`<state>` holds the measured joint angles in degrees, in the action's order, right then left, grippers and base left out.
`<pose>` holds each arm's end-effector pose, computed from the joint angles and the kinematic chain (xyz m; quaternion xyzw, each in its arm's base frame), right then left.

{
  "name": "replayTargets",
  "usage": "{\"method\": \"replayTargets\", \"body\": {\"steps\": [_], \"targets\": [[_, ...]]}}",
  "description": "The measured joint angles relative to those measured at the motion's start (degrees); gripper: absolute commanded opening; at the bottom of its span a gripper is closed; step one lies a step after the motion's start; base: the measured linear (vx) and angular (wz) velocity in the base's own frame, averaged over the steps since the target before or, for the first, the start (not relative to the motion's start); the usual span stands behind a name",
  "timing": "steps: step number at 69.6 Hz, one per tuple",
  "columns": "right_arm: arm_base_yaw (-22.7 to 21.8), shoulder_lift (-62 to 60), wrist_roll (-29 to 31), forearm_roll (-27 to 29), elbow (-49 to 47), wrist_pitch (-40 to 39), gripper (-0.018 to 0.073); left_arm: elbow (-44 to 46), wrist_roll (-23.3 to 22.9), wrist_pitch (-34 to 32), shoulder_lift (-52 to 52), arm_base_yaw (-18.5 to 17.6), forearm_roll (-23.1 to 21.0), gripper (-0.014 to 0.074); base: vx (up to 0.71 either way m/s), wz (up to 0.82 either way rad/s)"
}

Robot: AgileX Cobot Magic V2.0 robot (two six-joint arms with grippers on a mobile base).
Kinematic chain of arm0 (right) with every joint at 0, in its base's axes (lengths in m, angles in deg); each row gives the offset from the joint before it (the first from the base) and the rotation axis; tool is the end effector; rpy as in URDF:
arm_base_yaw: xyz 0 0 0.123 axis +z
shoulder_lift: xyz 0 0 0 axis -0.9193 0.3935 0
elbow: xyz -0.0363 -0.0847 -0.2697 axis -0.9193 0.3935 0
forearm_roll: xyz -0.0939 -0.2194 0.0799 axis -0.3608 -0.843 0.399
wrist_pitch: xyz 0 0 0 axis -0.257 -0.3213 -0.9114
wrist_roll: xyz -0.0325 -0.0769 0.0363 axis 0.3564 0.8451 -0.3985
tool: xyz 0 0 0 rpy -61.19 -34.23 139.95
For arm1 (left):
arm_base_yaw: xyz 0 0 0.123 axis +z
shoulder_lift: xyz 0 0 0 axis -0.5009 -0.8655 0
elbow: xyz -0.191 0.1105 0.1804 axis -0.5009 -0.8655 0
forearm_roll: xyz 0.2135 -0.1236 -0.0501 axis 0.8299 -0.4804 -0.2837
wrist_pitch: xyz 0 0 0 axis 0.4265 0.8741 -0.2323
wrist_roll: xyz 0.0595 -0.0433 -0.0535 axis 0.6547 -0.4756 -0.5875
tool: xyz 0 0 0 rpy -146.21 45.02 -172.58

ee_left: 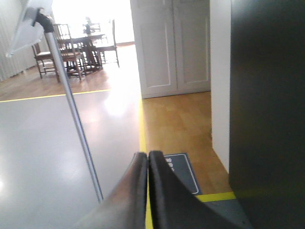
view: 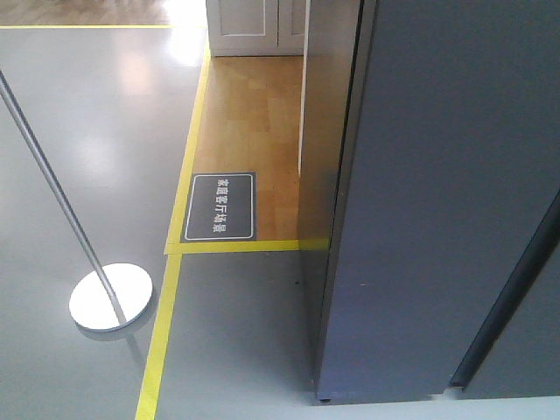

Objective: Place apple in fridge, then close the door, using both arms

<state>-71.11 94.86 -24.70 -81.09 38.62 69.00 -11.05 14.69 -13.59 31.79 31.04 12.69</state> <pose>0.0250 0.0020 0.2907 -0.0199 0.9258 -0.0135 0.3773 0.0568 0.0006 0.1968 0.0010 0.7214 0.0109 0.6924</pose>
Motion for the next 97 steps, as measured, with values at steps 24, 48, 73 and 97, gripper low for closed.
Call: {"method": "replayTargets", "body": {"steps": [24, 48, 73, 97], "targets": [[0.0, 0.0, 0.0, 0.0, 0.0, 0.0, -0.0003, -0.2, -1.6, -0.2, 0.3, -0.5, 0.0, -0.0006, 0.00, 0.00], [0.0, 0.0, 0.0, 0.0, 0.0, 0.0, -0.0003, -0.3, -2.3, 1.7, 0.3, -2.1, 0.1, -0.0006, 0.00, 0.00], [0.0, 0.0, 0.0, 0.0, 0.0, 0.0, -0.0003, -0.3, -2.9, 1.8, 0.3, -3.3, 1.3, -0.0006, 0.00, 0.00], [0.0, 0.0, 0.0, 0.0, 0.0, 0.0, -0.0003, -0.3, -3.0, -3.7, 0.3, -3.6, 1.3, -0.0006, 0.00, 0.00]]}}
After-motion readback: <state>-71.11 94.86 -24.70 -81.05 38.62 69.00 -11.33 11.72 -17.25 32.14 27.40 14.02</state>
